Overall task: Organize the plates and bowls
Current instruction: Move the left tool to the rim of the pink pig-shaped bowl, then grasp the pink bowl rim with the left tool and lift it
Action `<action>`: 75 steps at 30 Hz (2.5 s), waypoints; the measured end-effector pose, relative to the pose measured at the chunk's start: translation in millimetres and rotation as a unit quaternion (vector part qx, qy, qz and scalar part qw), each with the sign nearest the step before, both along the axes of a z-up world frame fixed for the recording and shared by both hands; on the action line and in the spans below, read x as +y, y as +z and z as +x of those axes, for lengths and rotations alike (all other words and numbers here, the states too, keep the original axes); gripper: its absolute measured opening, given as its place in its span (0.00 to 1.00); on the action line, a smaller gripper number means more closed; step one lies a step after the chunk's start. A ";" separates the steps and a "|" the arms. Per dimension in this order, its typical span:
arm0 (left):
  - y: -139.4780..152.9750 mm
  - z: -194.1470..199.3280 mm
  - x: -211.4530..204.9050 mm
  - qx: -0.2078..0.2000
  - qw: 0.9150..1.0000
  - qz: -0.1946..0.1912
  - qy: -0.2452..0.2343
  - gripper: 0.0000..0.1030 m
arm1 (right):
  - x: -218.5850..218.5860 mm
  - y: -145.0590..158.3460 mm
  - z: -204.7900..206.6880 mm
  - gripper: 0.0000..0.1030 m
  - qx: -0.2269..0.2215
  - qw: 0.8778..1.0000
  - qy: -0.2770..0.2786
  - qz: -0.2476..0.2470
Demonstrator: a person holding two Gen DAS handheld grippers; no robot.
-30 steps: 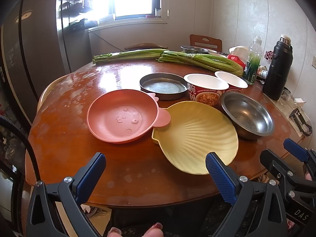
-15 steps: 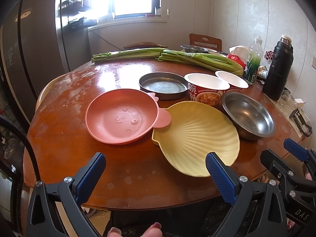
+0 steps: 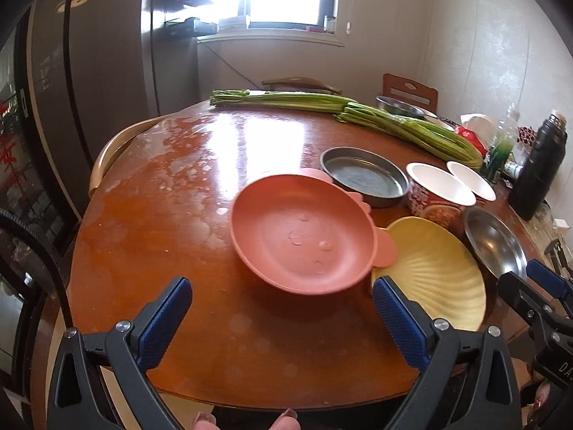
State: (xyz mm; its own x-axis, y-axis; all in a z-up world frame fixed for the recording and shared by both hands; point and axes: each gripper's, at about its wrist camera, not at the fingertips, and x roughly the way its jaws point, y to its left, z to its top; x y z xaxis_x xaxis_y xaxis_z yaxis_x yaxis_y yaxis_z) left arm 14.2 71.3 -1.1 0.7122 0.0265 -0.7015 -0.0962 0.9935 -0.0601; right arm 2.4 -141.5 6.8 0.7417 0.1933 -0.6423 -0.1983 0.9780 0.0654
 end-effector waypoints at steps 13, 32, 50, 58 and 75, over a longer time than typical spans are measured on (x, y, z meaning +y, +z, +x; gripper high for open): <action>-11.3 63.1 52.7 0.044 0.999 -0.002 0.000 0.98 | 77.7 -18.0 82.5 0.84 0.052 0.995 0.075 -0.049; -31.6 113.2 54.0 0.089 0.995 -0.017 -0.043 0.76 | 120.7 -47.5 125.8 0.49 0.102 0.982 0.123 -0.099; -30.0 128.8 78.1 0.105 0.992 -0.059 -0.048 0.60 | 138.5 -33.2 136.4 0.48 0.101 0.983 0.138 -0.069; -34.2 124.7 70.0 0.111 0.991 -0.054 -0.056 0.60 | 123.0 -45.2 141.7 0.48 0.133 0.980 0.121 -0.087; -27.8 146.8 86.8 0.116 0.990 -0.064 -0.056 0.60 | 169.5 -43.1 138.6 0.48 0.138 0.975 0.165 -0.054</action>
